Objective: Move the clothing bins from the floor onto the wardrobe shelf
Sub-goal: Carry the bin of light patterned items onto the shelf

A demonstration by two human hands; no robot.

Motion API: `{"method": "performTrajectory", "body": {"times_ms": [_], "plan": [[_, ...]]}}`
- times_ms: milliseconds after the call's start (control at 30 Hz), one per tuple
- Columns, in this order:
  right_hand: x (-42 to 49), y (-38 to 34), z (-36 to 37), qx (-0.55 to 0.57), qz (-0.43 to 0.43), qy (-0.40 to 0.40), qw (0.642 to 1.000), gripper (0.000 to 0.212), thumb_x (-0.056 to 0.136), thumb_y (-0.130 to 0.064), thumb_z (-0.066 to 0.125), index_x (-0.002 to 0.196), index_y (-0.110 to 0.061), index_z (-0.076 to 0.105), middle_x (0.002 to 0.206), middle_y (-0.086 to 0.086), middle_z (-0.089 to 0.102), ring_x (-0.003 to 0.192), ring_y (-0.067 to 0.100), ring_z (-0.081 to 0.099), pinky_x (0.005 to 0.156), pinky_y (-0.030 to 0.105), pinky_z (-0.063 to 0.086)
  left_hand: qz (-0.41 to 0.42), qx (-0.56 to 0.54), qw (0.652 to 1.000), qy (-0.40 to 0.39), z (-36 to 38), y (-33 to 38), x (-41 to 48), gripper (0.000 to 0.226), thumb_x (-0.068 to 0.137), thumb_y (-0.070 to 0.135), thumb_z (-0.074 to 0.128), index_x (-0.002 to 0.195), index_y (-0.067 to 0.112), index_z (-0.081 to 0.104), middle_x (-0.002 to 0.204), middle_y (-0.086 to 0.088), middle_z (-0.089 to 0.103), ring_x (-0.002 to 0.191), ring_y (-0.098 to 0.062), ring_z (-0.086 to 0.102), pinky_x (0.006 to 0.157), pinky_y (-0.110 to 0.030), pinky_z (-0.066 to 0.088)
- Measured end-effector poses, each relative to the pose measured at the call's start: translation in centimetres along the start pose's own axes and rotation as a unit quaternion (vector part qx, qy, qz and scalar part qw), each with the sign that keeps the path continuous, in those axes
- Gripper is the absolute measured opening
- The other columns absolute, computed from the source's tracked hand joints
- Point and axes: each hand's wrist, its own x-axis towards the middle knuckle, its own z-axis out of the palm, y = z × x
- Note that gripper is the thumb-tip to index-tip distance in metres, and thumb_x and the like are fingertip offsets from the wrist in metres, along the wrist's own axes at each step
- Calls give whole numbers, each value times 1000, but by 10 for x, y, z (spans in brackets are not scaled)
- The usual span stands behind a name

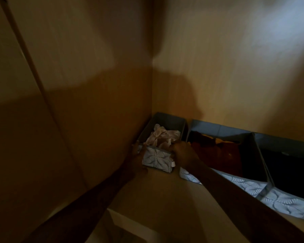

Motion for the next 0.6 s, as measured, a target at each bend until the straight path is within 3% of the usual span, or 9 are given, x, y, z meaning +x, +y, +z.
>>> {"method": "performTrajectory", "body": {"times_ms": [133,200,267,367,467,533,600], "plan": [[-2,6,8,31,66,-62,995,14,67,6,72,81,4,74,81,23,71,72,35,69,60,25,44,15,-7,1000,-5,0,-6,-1,115,80,28,76,151,17,-13,159,-4,-21,147,-24,-12,119,-39,9],[-6,6,12,52,56,-46,996,14,60,6,74,74,2,73,72,21,70,61,34,68,51,24,46,15,-78,997,14,-2,-2,-6,106,80,24,73,153,15,-4,160,-4,-12,148,-22,-4,119,-36,13],[-9,3,16,69,53,-4,996,12,58,-1,68,70,-3,72,68,17,69,57,31,67,44,19,41,-1,-177,981,80,-4,6,-20,85,77,26,61,151,11,24,159,-9,15,146,-28,19,116,-31,20],[-19,1,30,133,106,38,985,29,77,-19,58,103,-15,71,99,12,69,89,28,65,67,33,50,-29,-275,948,158,-1,13,-52,61,73,21,50,132,7,54,138,-16,50,128,-31,48,111,-39,37],[-43,-17,40,225,173,91,955,36,83,-32,63,118,-22,65,114,1,64,101,18,61,82,33,51,-71,-369,909,181,10,15,-90,48,75,22,56,123,19,58,130,-15,56,117,-35,55,99,-47,47],[-62,-37,41,288,223,106,925,38,82,-31,69,119,-22,64,114,-5,62,100,12,62,81,26,51,-94,-433,875,192,18,18,-118,41,81,17,63,121,25,55,127,-8,56,114,-27,56,92,-39,51],[-86,-61,42,344,274,94,893,39,83,-27,73,120,-20,63,114,-8,62,96,8,62,74,17,48,-113,-472,851,203,27,19,-149,38,87,5,67,121,19,57,124,-5,59,111,-20,58,84,-21,50]]}}
